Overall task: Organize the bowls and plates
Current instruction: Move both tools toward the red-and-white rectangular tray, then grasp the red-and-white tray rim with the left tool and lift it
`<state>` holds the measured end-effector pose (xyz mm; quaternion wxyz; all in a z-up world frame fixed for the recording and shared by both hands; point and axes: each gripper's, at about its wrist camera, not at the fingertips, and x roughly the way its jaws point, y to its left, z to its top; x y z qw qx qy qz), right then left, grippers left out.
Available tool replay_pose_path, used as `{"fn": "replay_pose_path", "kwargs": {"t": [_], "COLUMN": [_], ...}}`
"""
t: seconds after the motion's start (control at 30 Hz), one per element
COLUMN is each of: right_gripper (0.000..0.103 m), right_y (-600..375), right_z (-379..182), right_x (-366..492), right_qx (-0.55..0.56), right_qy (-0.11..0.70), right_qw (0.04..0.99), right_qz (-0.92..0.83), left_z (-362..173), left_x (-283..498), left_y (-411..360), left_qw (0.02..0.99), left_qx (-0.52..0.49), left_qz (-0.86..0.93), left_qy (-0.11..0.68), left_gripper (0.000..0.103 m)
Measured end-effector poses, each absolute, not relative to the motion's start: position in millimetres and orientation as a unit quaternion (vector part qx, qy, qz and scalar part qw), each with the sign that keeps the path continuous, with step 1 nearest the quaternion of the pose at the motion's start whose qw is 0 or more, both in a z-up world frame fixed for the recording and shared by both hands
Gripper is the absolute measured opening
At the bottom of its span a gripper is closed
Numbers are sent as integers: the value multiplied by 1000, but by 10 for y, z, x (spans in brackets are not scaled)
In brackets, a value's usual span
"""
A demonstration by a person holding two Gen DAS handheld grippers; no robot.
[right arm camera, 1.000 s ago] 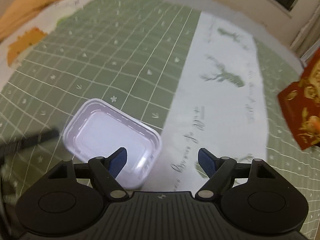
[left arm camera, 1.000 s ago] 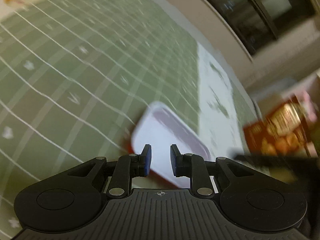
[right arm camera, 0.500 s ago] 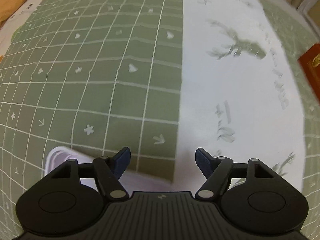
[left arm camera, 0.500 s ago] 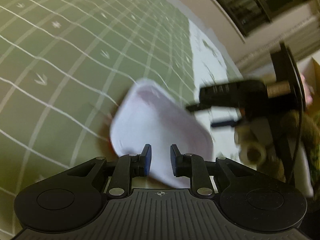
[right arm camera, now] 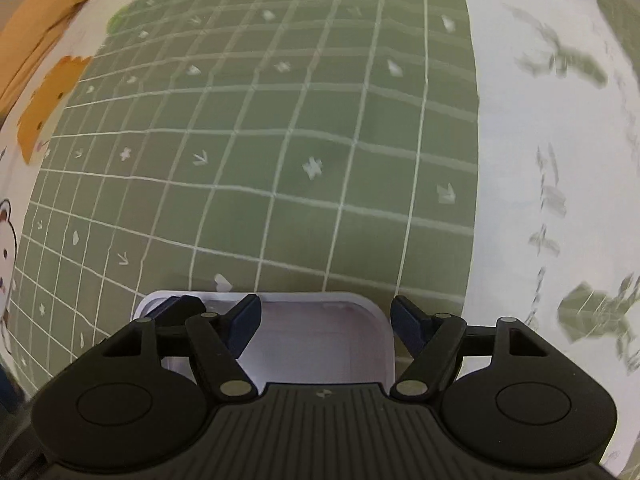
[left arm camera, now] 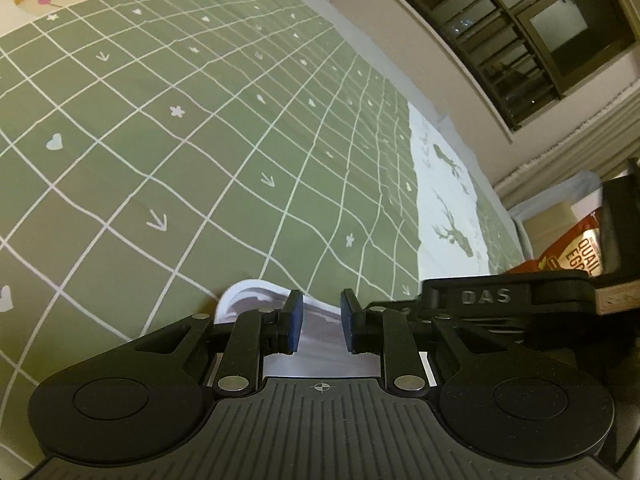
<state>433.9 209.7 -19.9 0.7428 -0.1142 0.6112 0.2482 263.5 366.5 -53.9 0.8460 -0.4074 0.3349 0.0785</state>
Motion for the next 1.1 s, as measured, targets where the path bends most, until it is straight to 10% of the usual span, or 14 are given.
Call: {"fn": "replay_pose_path", "kwargs": {"t": [0.63, 1.1], "right_gripper": [72, 56], "right_y": [2601, 2068], "right_z": [-418, -487], "right_x": [3903, 4713], "right_qx": [-331, -222], "right_qy": [515, 567], "right_qw": [707, 774], "right_qz": [355, 175], "left_z": [-352, -306], "left_x": [2403, 2295], "left_y": [3799, 3879], "left_qw": [864, 858], "left_qx": [-367, -391], "left_qz": [135, 111], "left_qy": [316, 313], "left_gripper": [23, 22]}}
